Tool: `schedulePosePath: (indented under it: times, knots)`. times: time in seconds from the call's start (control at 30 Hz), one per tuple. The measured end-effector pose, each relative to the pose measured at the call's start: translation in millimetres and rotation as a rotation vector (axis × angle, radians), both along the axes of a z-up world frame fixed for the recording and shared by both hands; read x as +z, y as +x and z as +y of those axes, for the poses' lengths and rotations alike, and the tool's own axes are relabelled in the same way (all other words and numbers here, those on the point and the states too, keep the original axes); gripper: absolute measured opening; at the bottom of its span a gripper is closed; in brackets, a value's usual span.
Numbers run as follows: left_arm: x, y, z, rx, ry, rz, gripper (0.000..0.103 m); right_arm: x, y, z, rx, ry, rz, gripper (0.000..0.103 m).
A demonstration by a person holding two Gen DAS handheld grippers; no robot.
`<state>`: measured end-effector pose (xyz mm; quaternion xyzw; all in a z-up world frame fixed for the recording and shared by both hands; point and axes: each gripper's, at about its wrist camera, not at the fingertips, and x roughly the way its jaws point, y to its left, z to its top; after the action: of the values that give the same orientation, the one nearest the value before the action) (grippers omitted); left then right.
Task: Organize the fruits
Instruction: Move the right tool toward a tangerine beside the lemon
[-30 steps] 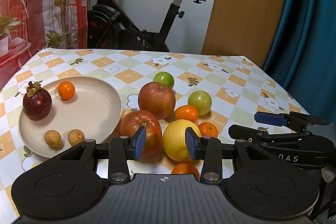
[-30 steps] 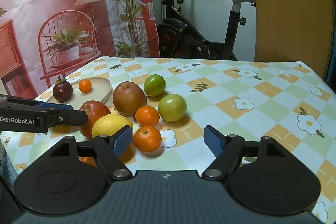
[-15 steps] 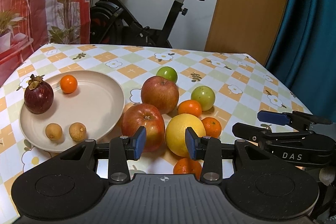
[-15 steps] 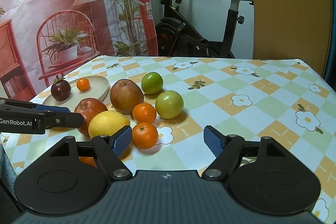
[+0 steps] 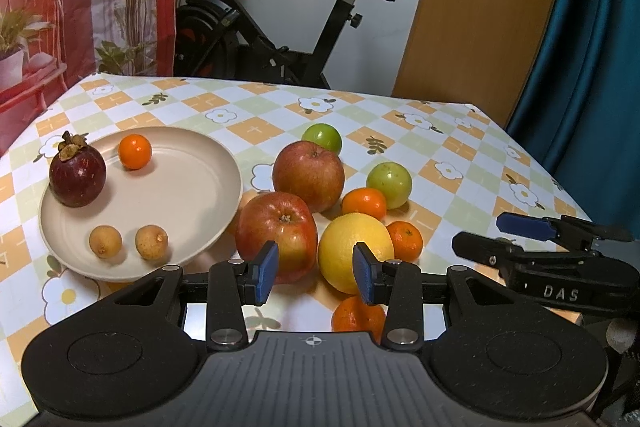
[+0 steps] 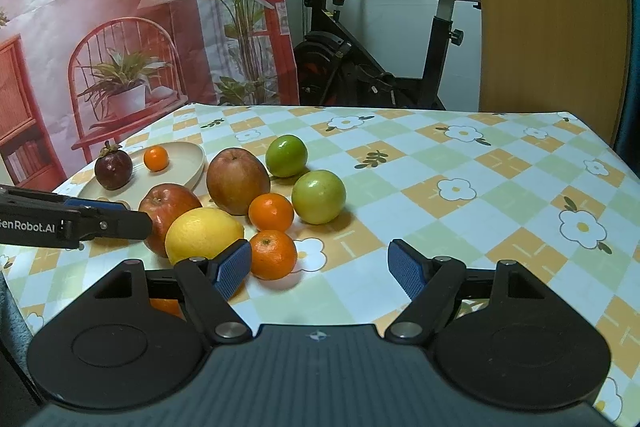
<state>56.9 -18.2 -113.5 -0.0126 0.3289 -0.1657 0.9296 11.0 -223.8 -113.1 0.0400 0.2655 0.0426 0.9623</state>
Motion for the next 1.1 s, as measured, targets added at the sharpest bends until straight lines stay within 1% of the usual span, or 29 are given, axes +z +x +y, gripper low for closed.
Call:
schedulePosePath:
  times: [0.17,0.23,0.27,0.37,0.47,0.67,0.83,1.03,1.07,1.1]
  knots:
    - [-3.9,-3.4,-3.5,-0.033,0.006,0.015,0.043,0.2,-1.0,-6.6,-0.029,0.011,-0.004,0.078]
    - [-6.2,-5.0,-6.8,-0.051,0.013,0.022,0.043,0.2,-1.7,-8.7,-0.036,0.015,-0.006,0.086]
    - [-6.7,-5.2,-7.4,-0.061,0.016,0.026,0.043,0.1,-1.6,-9.3,-0.038,0.017,-0.006,0.086]
    - [-11.0,-6.4,-11.7,-0.09,0.027,0.042,0.043,-0.5,-1.0,-9.0,-0.031,0.02,-0.001,0.087]
    - [-16.1,-7.2,-16.2,-0.109,0.042,0.06,0.043,-2.7,-0.5,-5.9,-0.024,-0.002,0.009,0.087]
    - [-26.6,-2.3,-20.4,-0.124,0.054,0.102,0.043,-6.9,0.7,-3.7,-0.014,-0.02,0.018,0.087]
    - [-31.6,0.5,-19.5,-0.129,0.043,0.123,0.043,-9.0,1.5,-6.3,-0.013,-0.005,0.027,0.087]
    - [-37.2,3.1,-19.9,-0.127,0.036,0.149,0.043,-10.5,1.6,0.7,0.025,-0.023,0.032,0.086]
    - [-36.9,3.4,-19.6,-0.126,0.034,0.149,0.043,-10.7,1.6,2.3,0.032,-0.029,0.031,0.086]
    - [-37.0,3.5,-19.0,-0.127,0.03,0.149,0.039,-11.0,1.8,3.6,0.038,-0.033,0.031,0.085]
